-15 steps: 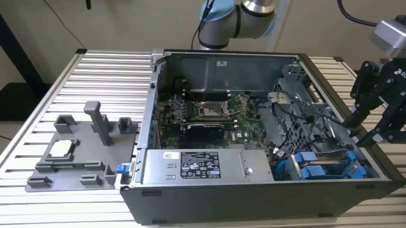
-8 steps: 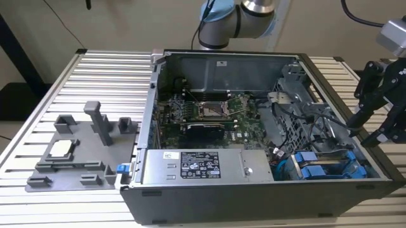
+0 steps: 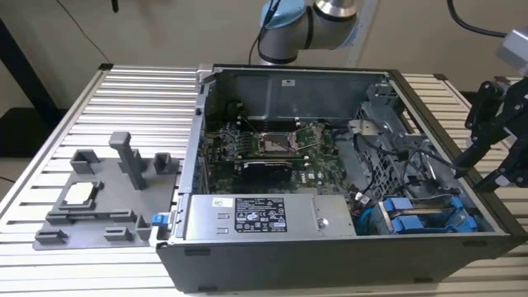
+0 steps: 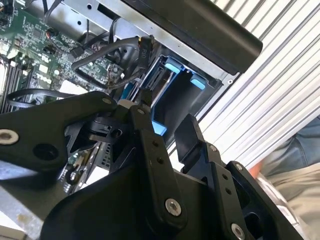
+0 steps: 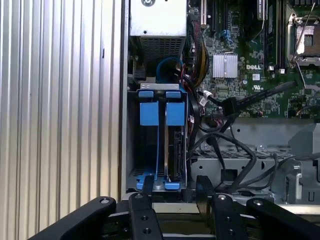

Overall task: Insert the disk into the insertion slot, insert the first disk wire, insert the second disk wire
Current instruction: 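Insert the first disk wire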

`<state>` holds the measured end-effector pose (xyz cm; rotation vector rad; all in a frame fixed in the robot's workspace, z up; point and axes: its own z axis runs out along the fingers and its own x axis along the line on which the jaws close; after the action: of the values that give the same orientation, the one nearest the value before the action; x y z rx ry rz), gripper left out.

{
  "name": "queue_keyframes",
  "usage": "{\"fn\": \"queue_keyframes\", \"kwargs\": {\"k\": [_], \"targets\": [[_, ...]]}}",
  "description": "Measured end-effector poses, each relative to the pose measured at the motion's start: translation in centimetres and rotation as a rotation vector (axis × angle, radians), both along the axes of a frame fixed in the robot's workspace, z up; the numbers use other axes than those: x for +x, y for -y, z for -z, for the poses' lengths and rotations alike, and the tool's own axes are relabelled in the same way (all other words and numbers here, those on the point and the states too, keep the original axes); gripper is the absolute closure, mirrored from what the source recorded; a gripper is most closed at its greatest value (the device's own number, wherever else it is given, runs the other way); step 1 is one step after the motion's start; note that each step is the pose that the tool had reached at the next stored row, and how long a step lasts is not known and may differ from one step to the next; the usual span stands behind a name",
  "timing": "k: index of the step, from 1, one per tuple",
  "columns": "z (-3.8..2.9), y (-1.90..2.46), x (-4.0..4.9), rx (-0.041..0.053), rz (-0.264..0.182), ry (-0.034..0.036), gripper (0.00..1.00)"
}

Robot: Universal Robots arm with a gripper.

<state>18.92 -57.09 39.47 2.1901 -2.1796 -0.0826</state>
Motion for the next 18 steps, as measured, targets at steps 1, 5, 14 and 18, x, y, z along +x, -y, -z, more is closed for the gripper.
{"fn": "queue_keyframes", "kwargs": {"k": [1, 5, 14, 18], "targets": [[0.07, -0.01, 0.00, -0.0003, -0.001, 0.0000, 0.53], [0.37, -0.23, 0.03, 0.0009, -0.006, 0.0040, 0.53], [0.92, -1.44, 0.27, 0.0018, -0.008, 0.0141, 0.53], [1.06, -1.72, 0.42, 0.0029, -0.009, 0.0156, 0.53]]}}
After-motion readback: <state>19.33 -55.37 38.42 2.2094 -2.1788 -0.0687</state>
